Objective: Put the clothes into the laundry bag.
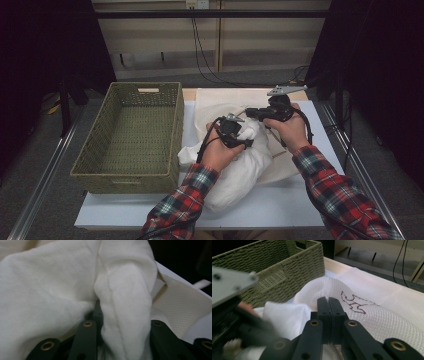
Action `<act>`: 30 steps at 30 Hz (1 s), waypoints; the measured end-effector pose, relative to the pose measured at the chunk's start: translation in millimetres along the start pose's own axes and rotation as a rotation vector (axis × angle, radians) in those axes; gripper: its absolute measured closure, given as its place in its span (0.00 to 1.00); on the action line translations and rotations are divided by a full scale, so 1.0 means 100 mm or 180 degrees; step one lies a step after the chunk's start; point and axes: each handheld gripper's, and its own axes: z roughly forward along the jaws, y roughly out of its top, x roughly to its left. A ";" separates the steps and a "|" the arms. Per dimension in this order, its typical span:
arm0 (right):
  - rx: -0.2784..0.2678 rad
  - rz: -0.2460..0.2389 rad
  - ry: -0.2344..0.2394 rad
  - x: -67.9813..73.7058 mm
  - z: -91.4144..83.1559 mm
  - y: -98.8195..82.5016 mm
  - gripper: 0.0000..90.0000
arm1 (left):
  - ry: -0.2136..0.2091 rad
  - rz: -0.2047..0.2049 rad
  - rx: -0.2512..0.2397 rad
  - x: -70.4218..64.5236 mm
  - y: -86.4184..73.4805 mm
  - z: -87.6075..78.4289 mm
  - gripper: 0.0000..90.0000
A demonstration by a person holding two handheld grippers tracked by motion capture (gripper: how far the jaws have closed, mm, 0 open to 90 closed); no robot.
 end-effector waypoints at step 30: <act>0.0050 0.0067 -0.0080 -0.05 0.02 -0.10 0.99 | 0.0127 0.0358 0.0008 -0.14 -0.29 0.13 0.12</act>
